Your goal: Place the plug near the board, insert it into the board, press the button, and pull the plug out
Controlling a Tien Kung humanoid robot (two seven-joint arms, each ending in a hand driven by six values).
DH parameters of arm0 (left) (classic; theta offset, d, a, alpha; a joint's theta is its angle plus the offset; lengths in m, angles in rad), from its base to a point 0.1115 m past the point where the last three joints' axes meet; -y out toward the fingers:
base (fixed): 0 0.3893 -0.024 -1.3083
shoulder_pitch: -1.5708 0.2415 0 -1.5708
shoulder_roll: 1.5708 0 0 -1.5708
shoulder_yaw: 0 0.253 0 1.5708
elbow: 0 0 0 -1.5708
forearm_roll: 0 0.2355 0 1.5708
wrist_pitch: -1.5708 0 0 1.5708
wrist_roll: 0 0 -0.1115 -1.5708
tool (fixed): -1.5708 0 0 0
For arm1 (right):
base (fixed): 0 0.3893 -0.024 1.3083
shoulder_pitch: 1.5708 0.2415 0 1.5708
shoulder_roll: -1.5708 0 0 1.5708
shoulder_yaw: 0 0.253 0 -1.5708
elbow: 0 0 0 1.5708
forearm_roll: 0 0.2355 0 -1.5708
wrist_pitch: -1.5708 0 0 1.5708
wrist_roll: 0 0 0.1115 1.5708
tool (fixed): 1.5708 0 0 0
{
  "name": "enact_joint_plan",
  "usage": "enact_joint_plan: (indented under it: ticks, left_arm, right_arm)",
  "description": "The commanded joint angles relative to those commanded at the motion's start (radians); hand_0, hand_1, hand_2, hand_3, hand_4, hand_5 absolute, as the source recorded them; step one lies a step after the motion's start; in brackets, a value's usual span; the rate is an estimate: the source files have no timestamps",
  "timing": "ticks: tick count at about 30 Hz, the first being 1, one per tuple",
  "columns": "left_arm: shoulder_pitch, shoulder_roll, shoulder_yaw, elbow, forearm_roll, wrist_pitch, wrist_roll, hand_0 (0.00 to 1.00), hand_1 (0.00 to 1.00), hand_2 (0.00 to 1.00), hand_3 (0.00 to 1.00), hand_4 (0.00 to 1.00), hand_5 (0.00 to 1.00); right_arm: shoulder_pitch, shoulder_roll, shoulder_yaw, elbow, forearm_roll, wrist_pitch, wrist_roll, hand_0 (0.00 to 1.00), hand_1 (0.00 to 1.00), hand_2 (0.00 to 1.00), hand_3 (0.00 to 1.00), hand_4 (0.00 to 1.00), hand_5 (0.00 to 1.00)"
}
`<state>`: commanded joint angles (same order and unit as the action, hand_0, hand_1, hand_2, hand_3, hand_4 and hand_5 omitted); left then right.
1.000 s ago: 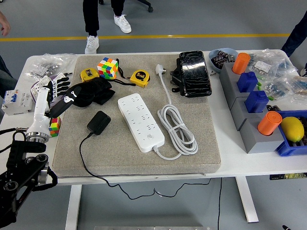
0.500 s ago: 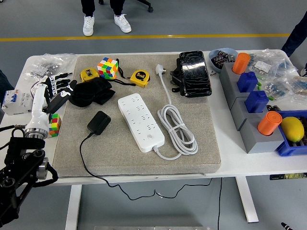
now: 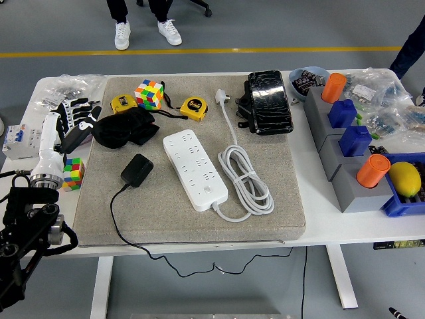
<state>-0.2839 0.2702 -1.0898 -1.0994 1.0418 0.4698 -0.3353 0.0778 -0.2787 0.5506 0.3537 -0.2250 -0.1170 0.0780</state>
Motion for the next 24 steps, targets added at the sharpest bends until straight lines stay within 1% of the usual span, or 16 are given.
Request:
enact_joint_plan:
  ticks: [5, 6, 24]
  left_arm:
    - [0.004, 0.003, -0.004, 0.006, -0.011, 0.000, -0.003, 0.596, 0.651, 0.633, 0.673, 0.901, 0.551]
    - [0.001, 0.004, 0.000, 0.007, -0.014, 0.000, -0.004, 0.595, 0.650, 0.633, 0.666, 0.885, 0.542]
    - [0.005, 0.008, 0.010, 0.002, -0.011, -0.001, 0.004, 0.596, 0.649, 0.633, 0.663, 0.883, 0.541]
  right_arm:
    - [0.001, -0.002, 0.001, 0.001, -0.001, -0.002, 0.002, 0.571, 0.639, 0.602, 0.538, 0.926, 0.469]
    - [0.000, -0.002, -0.006, 0.001, 0.001, -0.001, 0.001, 0.572, 0.639, 0.603, 0.538, 0.926, 0.469]
    - [-0.006, -0.002, -0.009, 0.002, 0.002, -0.002, 0.001, 0.571, 0.639, 0.603, 0.539, 0.926, 0.471]
